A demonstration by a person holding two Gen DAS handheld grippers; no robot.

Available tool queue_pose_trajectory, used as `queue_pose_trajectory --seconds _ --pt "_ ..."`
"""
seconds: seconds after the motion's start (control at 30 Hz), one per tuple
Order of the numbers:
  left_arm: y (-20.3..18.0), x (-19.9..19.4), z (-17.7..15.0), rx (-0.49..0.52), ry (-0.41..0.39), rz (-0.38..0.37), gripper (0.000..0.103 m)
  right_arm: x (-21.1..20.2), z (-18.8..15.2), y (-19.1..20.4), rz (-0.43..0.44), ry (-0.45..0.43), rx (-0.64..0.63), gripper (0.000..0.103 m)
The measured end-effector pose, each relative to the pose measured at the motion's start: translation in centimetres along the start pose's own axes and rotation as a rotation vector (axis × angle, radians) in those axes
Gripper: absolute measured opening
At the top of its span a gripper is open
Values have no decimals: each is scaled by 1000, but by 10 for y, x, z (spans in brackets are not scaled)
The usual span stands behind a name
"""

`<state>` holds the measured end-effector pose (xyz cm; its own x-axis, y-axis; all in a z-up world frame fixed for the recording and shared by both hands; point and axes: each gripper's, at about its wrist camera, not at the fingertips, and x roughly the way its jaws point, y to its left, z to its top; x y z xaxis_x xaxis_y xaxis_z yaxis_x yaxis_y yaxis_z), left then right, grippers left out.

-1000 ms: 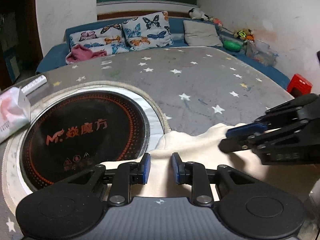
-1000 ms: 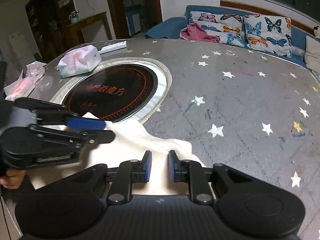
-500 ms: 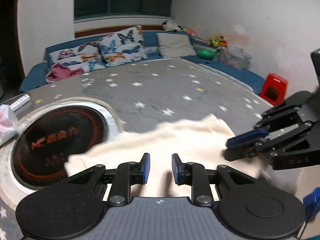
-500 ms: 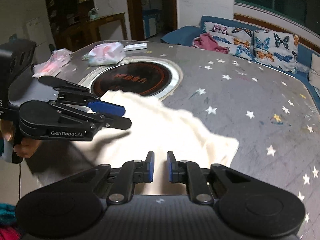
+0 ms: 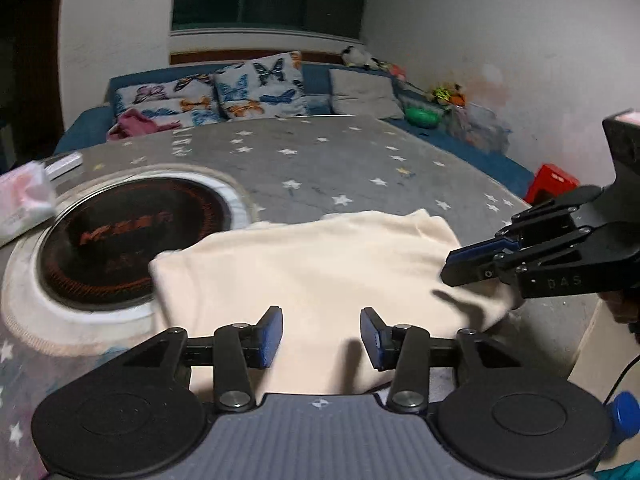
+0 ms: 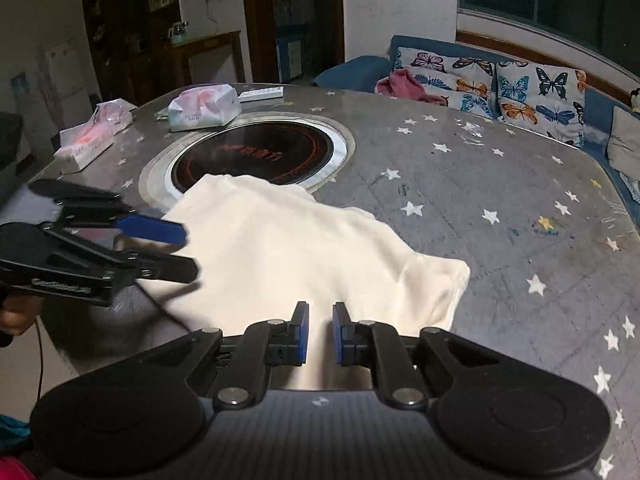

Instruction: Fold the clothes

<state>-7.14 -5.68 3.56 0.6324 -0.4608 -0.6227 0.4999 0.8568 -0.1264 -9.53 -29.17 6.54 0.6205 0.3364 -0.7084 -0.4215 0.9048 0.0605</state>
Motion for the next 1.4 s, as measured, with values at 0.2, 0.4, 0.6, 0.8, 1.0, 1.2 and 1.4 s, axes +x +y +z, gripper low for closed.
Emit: queue_pose_trajectory --seconds 0.2,0.4,0.6,0.8,1.0,1.2,1.4 --pt "27 -8 -15 -84 25 18 48 15 -2 -9 7 22 34 11" --pt "35 -12 -11 -114 9 39 49 19 7 -22 -27 11 72 11" --pt "37 -11 -12 -109 23 55 49 30 16 -41 -70 -4 134 12" --pt "40 -9 1 -101 9 75 51 35 29 -48 -81 -33 170 12" --pt "50 10 14 -123 34 93 51 62 38 -41 -70 -5 173 12" --pt "55 24 28 -117 51 111 51 66 46 -36 -94 2 167 12" --pt "51 45 48 -110 46 113 51 77 58 -25 -75 -13 158 12"
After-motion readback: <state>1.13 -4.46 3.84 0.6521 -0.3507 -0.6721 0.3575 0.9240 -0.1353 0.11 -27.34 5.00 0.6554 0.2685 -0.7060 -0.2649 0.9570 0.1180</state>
